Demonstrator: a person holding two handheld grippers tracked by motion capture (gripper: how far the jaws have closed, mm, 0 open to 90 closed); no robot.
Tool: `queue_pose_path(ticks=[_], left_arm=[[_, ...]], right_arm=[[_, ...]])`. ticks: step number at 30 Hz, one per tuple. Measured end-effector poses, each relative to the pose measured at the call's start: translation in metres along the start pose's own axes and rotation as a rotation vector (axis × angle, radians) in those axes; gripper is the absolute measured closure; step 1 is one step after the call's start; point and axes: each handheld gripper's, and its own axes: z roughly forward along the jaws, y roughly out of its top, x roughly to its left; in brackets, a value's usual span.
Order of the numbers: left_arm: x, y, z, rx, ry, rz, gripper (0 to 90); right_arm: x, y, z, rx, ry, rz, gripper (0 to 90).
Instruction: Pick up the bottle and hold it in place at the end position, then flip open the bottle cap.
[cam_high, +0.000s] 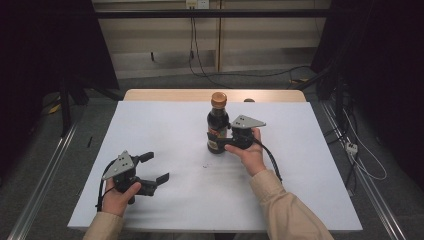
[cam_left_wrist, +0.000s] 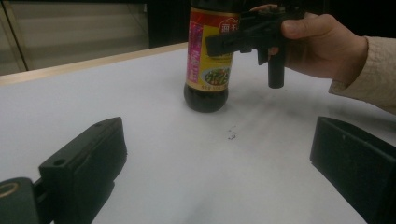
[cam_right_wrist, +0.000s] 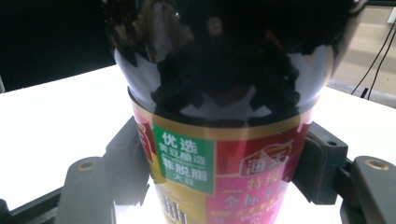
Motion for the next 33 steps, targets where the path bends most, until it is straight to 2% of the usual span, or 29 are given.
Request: queue_pose_path(ticks=[7, 10, 15, 18, 21, 24, 33], left_arm=[[-0.003, 0.013, 0.008, 0.003, -0.020, -0.030, 3.1], [-0.003, 0.021, 0.011, -0.001, -0.012, -0.053, 2.9], [-0.004, 0.032, 0.017, -0.008, -0.003, -0.055, 2.8], [-0.003, 0.037, 0.021, 0.011, -0.005, -0.070, 3.6], [-0.004, 0.043, 0.024, 0.011, 0.002, -0.075, 3.6], [-0.004, 0.047, 0.028, 0.016, -0.009, -0.067, 3.6], [-0.005, 0.055, 0.040, 0.031, -0.033, -0.058, 3.9]], right_arm=[[0.001, -0.002, 0.000, -0.013, -0.010, 0.009, 30.3], [0.003, -0.003, 0.000, -0.022, -0.026, 0.019, 30.2], [0.005, -0.004, 0.000, -0.031, -0.041, 0.022, 30.0], [0.005, -0.005, 0.001, -0.037, -0.049, 0.026, 29.9], [0.005, -0.006, 0.000, -0.042, -0.051, 0.029, 29.8], [0.007, -0.006, 0.000, -0.044, -0.057, 0.034, 29.3], [0.014, -0.002, 0.000, -0.018, -0.115, 0.052, 28.7]])
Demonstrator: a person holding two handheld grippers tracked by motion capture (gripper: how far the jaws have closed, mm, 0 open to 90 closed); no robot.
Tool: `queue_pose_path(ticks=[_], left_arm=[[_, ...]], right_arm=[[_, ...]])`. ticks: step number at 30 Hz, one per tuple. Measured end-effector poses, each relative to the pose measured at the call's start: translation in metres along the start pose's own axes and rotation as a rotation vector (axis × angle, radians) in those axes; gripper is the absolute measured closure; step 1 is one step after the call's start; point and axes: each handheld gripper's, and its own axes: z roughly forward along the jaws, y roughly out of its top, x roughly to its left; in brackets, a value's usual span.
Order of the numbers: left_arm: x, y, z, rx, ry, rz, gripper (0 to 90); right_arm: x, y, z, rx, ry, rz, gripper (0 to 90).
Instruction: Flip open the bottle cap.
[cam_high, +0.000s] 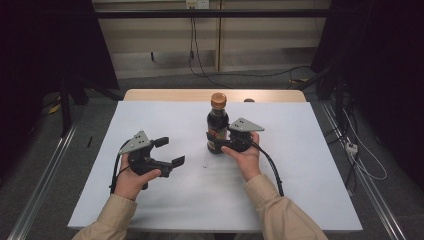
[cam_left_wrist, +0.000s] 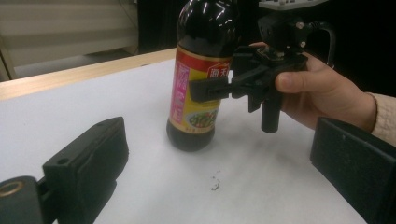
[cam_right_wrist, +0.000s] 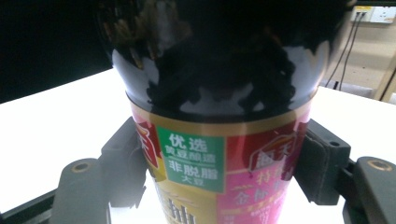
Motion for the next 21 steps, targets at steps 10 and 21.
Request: queue_pose_path(ticks=[10, 21], left_arm=[[0.004, 0.018, 0.011, -0.012, 0.008, -0.002, 4.9], [0.007, 0.043, 0.028, 0.002, -0.019, 0.042, 16.3]], right_arm=[[0.002, -0.001, 0.000, -0.004, -0.025, -0.012, 30.1], [0.002, -0.002, 0.000, -0.012, -0.018, -0.006, 30.0]])
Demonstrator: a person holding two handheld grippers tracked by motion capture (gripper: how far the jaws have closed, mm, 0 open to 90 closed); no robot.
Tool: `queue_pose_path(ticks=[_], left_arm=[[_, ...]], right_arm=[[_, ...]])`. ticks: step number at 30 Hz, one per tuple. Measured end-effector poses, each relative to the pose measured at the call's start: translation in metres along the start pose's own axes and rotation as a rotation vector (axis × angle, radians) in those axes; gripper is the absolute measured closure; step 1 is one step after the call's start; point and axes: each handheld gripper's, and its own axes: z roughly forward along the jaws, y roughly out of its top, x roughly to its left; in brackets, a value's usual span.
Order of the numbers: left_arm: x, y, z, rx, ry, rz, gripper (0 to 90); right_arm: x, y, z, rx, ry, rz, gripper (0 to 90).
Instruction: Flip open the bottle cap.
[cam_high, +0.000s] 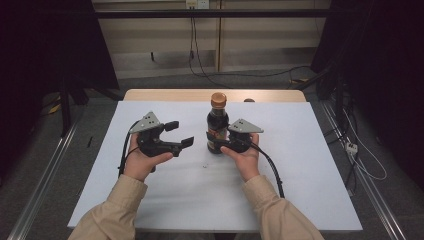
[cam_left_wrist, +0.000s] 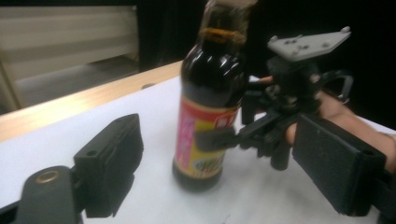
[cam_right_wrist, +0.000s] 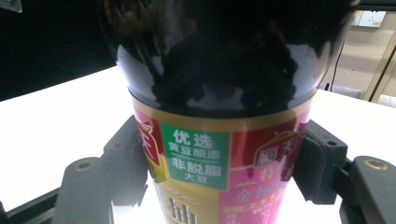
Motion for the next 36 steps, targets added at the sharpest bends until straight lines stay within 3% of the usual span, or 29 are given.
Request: queue_pose_path(ticks=[6, 8, 14, 20, 22, 25, 29, 36], left_arm=[[0.001, 0.016, 0.008, 0.017, 0.007, 0.036, 28.0], [0.003, 0.021, 0.011, 0.029, -0.011, 0.048, 36.3], [0.005, 0.033, 0.017, 0.047, 0.021, 0.088, 55.6], [0.008, 0.045, 0.022, 0.033, 0.029, 0.082, 59.6], [0.009, 0.048, 0.024, 0.030, 0.020, 0.083, 66.3], [0.011, 0.054, 0.027, 0.042, -0.038, 0.072, 79.9], [0.012, 0.063, 0.030, 0.045, -0.055, 0.050, 89.0], [0.010, 0.075, 0.039, 0.099, -0.108, 0.036, 90.0]], right_arm=[[0.000, 0.000, 0.000, 0.003, 0.001, -0.002, 30.1], [0.000, 0.000, 0.000, 0.003, 0.002, -0.001, 30.1], [0.000, 0.000, 0.000, 0.002, 0.001, -0.002, 30.1], [0.000, 0.000, 0.000, 0.003, 0.001, -0.001, 30.1], [0.000, 0.000, 0.000, 0.004, 0.000, 0.000, 30.0], [0.000, 0.000, 0.000, 0.008, 0.000, 0.001, 30.1], [0.000, 0.000, 0.000, 0.009, -0.001, 0.002, 30.0], [0.000, 0.001, 0.000, 0.012, 0.001, 0.001, 30.1]])
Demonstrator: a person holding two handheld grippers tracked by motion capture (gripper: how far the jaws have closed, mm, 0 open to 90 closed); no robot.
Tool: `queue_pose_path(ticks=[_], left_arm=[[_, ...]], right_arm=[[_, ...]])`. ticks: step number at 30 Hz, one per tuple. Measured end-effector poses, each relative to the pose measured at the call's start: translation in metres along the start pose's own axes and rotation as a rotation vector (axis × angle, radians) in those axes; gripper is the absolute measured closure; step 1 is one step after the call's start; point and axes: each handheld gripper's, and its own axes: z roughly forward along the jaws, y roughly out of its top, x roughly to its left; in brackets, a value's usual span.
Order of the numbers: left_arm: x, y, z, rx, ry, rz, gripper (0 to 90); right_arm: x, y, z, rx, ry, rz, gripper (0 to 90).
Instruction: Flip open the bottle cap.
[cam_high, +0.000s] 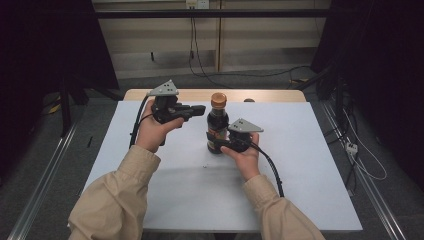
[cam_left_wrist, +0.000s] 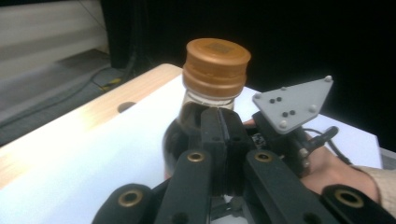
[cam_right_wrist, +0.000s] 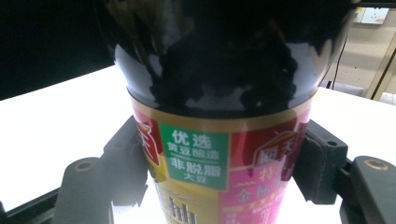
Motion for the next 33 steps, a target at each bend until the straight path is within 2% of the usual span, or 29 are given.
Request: queue_pose_path(ticks=[5, 11, 17, 19, 33], left_arm=[[0.001, 0.010, 0.002, 0.004, 0.002, -0.025, 90.0], [0.002, 0.020, 0.004, 0.028, 0.017, 0.013, 90.0], [0.003, 0.023, 0.009, 0.054, 0.017, 0.015, 90.0], [0.003, 0.023, 0.011, 0.047, 0.004, 0.013, 90.0], [0.003, 0.027, 0.014, 0.065, 0.003, 0.034, 90.0]], right_arm=[[0.000, 0.000, 0.000, 0.001, -0.003, 0.002, 30.1], [0.000, 0.000, 0.000, 0.002, 0.004, 0.001, 30.1], [-0.001, 0.001, 0.000, 0.008, 0.005, 0.003, 30.1], [-0.001, 0.001, 0.000, 0.010, 0.006, 0.000, 30.2], [-0.001, 0.002, 0.000, 0.017, 0.011, -0.004, 30.5]])
